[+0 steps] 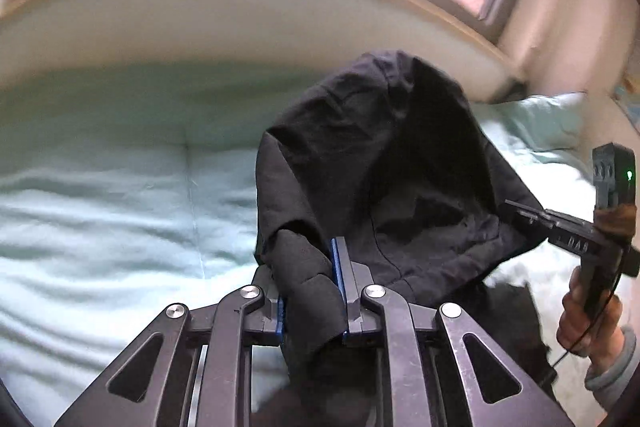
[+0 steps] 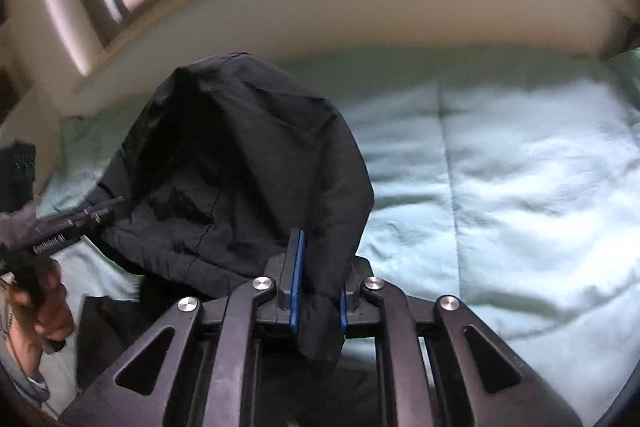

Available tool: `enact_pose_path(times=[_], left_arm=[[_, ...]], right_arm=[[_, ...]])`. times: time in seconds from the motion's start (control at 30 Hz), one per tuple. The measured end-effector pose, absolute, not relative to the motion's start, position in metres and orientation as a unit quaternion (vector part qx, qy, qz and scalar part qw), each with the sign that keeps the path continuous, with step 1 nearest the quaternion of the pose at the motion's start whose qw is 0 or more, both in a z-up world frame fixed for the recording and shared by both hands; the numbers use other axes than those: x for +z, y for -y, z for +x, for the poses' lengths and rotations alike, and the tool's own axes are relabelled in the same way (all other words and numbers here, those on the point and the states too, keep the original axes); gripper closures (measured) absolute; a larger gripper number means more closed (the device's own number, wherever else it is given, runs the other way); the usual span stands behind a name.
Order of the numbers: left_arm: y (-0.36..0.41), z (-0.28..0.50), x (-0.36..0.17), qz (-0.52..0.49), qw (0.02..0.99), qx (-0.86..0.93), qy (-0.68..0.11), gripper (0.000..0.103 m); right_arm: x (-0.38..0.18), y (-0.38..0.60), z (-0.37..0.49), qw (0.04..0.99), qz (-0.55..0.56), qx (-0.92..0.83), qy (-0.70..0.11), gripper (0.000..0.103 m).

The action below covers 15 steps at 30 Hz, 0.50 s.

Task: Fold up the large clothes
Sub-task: 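Fold the hood over the jacket body with both grippers and release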

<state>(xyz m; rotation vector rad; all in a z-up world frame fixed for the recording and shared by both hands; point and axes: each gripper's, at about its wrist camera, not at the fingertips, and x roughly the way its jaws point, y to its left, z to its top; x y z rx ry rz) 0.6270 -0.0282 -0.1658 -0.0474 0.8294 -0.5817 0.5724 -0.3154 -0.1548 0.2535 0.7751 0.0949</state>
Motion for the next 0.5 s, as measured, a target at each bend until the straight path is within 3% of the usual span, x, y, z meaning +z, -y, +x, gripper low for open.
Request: enact_pose_path(times=[0.27,0.37,0.5], left_arm=[[-0.004,0.447,-0.116,0.037,0.905,-0.296,-0.303,0.080],[-0.016,0.393,-0.140,0.052,0.896,-0.292,-0.331,0.071],[-0.035,0.356,-0.201,0.055,0.863,-0.258,-0.431,0.071]], right_arm=[[-0.113,0.267,0.401,0.957,0.039,0.035,-0.286,0.089],[-0.125,0.246,0.358,0.954,0.001,0.019,-0.300,0.088],[-0.172,0.250,0.334,0.919,-0.013,0.003,-0.394,0.080]])
